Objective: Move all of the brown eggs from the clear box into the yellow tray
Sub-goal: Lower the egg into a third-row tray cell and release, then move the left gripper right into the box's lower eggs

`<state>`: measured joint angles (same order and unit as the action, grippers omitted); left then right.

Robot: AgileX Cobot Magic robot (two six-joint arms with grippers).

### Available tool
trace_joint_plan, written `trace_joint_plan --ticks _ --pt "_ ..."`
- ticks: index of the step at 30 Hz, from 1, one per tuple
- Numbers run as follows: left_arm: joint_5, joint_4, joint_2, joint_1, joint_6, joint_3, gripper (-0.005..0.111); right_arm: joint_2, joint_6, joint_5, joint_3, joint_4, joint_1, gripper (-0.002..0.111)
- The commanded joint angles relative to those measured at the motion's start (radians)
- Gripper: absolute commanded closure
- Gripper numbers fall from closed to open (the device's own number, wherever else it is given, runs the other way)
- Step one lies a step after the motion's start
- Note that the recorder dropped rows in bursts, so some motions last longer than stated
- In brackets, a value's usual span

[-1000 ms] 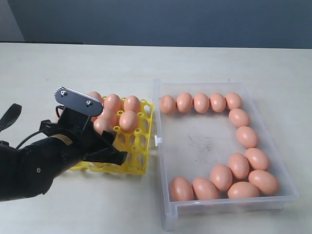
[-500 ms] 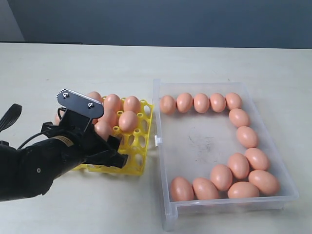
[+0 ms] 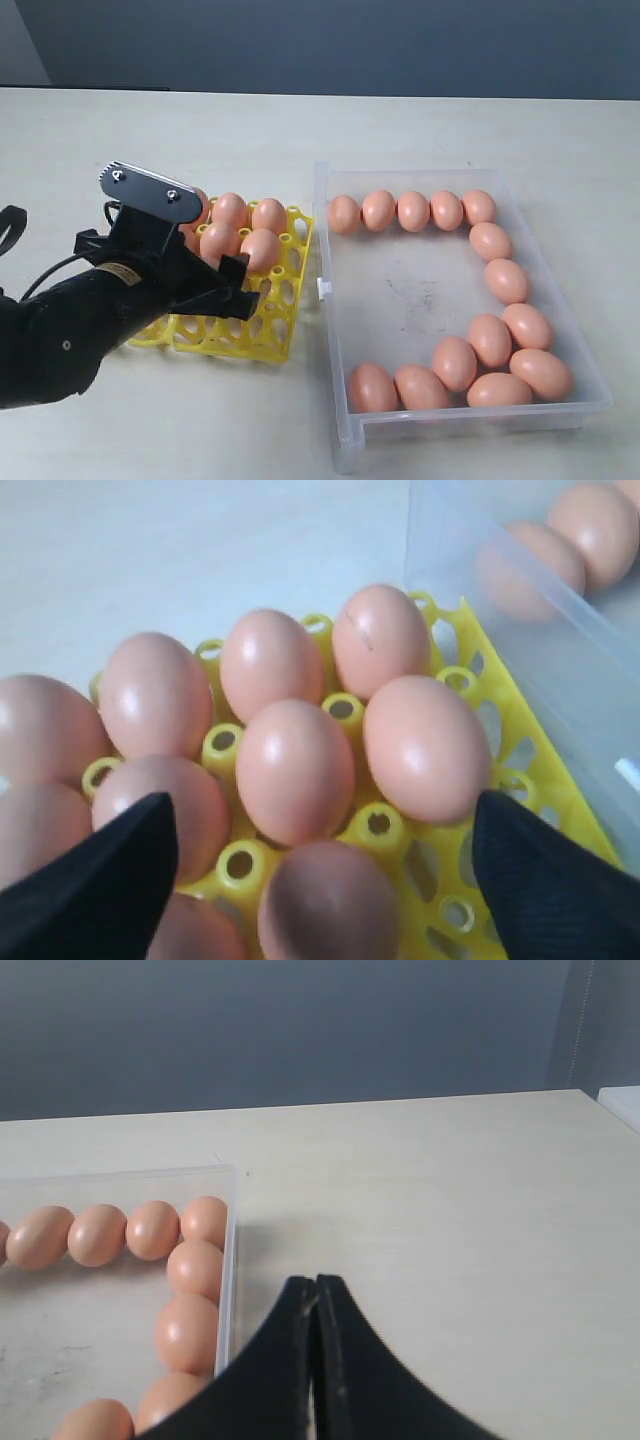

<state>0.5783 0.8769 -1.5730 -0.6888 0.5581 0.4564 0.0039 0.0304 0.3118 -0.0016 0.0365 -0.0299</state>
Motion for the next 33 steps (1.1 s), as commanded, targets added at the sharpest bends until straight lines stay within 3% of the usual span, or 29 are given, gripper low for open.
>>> trace_joint_plan --ticks 1,4,9,10,13,14,19,24,28,33 --pt "0.036 0.009 0.061 0.000 -0.008 0.010 0.031 -0.004 -0.005 -0.007 0.002 -0.001 0.000 0.109" --pt "-0.084 -0.033 0.090 0.000 -0.008 0.055 0.031 -0.004 -0.005 -0.007 0.002 -0.001 0.000 0.109" --pt "-0.443 -0.196 0.090 0.000 -0.008 0.226 0.033 -0.004 -0.005 -0.007 0.002 -0.001 0.000 0.109" --pt "-0.568 -0.230 0.082 0.000 -0.006 0.318 0.035 -0.004 -0.005 -0.007 0.002 -0.001 0.000 0.109" --pt "-0.735 -0.238 0.039 0.000 -0.002 0.495 0.035 -0.004 -0.005 -0.007 0.002 -0.001 0.000 0.109" --pt "-0.849 -0.241 -0.005 0.000 0.000 0.585 0.035 -0.004 -0.005 -0.007 0.002 -0.001 0.000 0.109" --pt "-1.179 -0.148 -0.246 0.000 0.001 0.817 0.035 -0.004 -0.005 -0.007 0.002 -0.001 0.000 0.109" --pt "-1.262 -0.007 -0.437 0.000 0.007 0.952 0.035 -0.004 -0.005 -0.007 0.002 -0.001 0.000 0.109" --pt "-1.271 0.196 -0.541 -0.002 0.077 1.039 0.035 -0.004 -0.005 -0.007 0.002 -0.001 0.000 0.109" --pt "-1.286 0.200 -0.601 -0.019 0.067 1.070 0.035 -0.004 -0.005 -0.007 0.002 -0.001 0.000 0.109"
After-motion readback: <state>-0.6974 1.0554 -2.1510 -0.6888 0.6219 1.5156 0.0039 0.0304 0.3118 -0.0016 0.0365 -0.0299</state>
